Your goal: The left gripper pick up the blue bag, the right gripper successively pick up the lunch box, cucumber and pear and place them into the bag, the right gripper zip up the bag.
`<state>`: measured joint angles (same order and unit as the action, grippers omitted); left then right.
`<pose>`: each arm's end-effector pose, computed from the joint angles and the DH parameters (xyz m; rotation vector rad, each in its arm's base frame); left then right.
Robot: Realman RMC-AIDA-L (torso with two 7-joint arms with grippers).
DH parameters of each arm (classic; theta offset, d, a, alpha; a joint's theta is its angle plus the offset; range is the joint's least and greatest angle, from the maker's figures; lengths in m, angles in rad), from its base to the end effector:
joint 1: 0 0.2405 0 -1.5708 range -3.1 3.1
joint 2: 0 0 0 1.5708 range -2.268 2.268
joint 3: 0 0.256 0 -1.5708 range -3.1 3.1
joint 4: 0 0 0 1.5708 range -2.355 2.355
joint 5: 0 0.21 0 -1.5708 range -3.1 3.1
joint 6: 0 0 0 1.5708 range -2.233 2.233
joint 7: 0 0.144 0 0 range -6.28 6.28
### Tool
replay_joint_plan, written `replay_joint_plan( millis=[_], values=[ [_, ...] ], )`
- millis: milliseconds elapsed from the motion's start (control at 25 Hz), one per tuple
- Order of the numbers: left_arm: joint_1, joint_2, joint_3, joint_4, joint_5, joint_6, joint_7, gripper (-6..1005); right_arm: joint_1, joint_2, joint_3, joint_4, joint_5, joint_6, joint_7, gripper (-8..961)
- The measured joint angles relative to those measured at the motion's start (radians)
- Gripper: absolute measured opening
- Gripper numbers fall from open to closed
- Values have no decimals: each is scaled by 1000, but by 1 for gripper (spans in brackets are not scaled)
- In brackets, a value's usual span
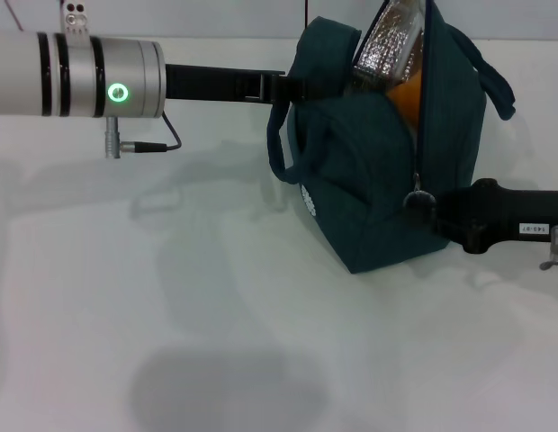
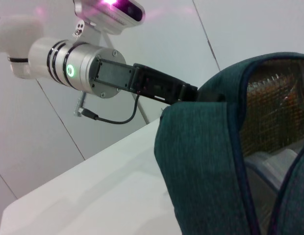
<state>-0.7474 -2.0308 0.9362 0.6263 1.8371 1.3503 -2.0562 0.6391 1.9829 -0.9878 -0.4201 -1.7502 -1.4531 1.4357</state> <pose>-0.1814 0.4002 -0.0082 -2.6363 -1.2489 -0.7533 0.2421 0.3484 -0.0219 -2.8233 0.7450 0.7203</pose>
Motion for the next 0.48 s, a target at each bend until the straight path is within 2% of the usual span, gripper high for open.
replay_joint_plan(
  millis=[480],
  values=[
    [-4,1,0,0,2,17,-4,81,-67,-7,5,-115,0,-15,59,9]
  ],
)
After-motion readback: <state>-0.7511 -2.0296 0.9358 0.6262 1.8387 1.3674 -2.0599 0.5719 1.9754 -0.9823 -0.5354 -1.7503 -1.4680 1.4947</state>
